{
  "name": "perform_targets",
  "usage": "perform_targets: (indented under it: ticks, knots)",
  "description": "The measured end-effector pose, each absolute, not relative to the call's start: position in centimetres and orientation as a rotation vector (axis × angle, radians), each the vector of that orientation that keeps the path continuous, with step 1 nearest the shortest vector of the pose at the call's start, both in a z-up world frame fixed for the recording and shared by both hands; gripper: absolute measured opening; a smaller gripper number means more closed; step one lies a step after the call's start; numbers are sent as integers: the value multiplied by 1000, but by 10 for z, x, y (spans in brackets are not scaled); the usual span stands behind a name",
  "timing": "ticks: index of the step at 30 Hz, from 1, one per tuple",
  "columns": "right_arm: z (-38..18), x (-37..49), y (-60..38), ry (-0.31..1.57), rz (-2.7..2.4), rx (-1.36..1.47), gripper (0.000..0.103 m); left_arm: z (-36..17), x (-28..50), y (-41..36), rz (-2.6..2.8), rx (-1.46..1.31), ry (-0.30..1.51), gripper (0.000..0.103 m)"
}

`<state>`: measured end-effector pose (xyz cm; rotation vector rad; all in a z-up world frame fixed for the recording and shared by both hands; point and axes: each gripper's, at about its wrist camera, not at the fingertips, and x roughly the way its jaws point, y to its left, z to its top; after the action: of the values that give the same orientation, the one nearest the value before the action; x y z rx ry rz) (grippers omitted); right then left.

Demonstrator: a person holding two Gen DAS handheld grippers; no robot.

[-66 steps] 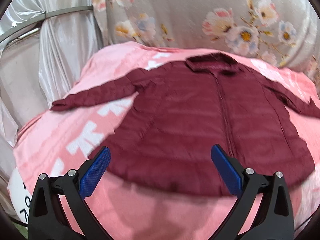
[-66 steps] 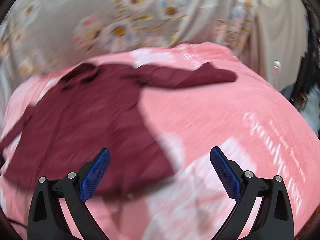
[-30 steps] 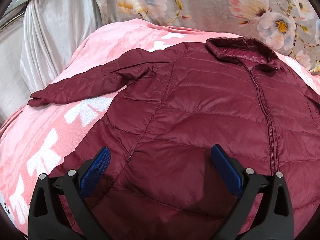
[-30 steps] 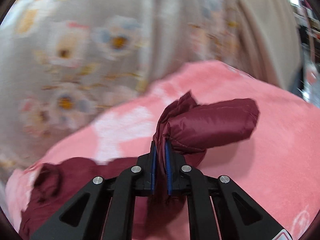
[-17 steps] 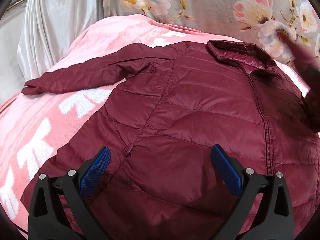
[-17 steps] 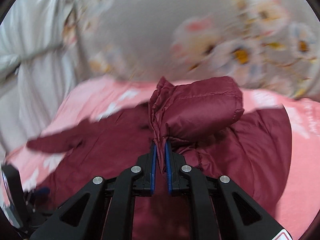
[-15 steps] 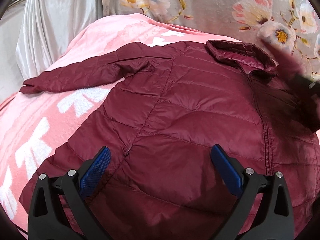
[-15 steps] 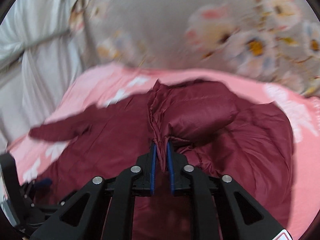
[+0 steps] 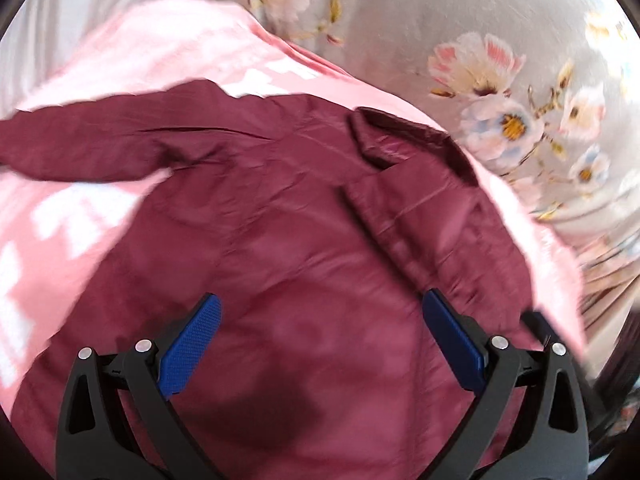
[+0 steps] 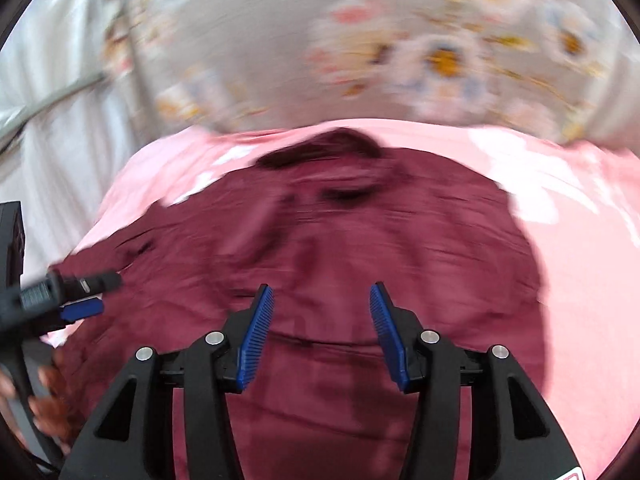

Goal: Fold large clothes

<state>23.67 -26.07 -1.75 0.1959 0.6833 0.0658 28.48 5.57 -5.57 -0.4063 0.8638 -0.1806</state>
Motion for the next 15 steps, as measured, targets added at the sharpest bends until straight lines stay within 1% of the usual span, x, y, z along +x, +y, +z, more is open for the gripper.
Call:
perform_targets:
  ticks: [3, 6, 8, 9, 10, 11, 12, 13, 14, 15]
  knots:
    - [-29, 233, -291, 714, 9, 309, 50, -64, 328, 45, -155, -448, 927, 98]
    - [-36, 229, -300, 715, -8, 347, 50, -83, 370, 35, -133, -472, 995, 97]
    - [-39, 227, -301, 709, -16, 351, 50, -92, 382, 29, -125, -468, 1015, 90]
    - [-41, 227, -301, 711, -21, 352, 50, -92, 384, 26, -124, -459, 1006, 88]
    - [-43, 229, -301, 714, -26, 354, 50, -91, 385, 23, -122, -444, 992, 76]
    - [-45, 229, -302, 721, -33, 361, 50, -88, 386, 19, -144, -426, 973, 46]
    - [-46, 229, -303, 722, -37, 370, 50, -87, 387, 17, -169, -419, 975, 31]
    - [-47, 228, -305, 719, -42, 386, 50, -85, 387, 16, -188, -423, 976, 10]
    - [-47, 226, -310, 710, -51, 408, 50, -79, 383, 19, -197, -442, 959, 7]
    - [-48, 223, -315, 705, -60, 429, 50, -74, 380, 25, -190, -450, 929, 7]
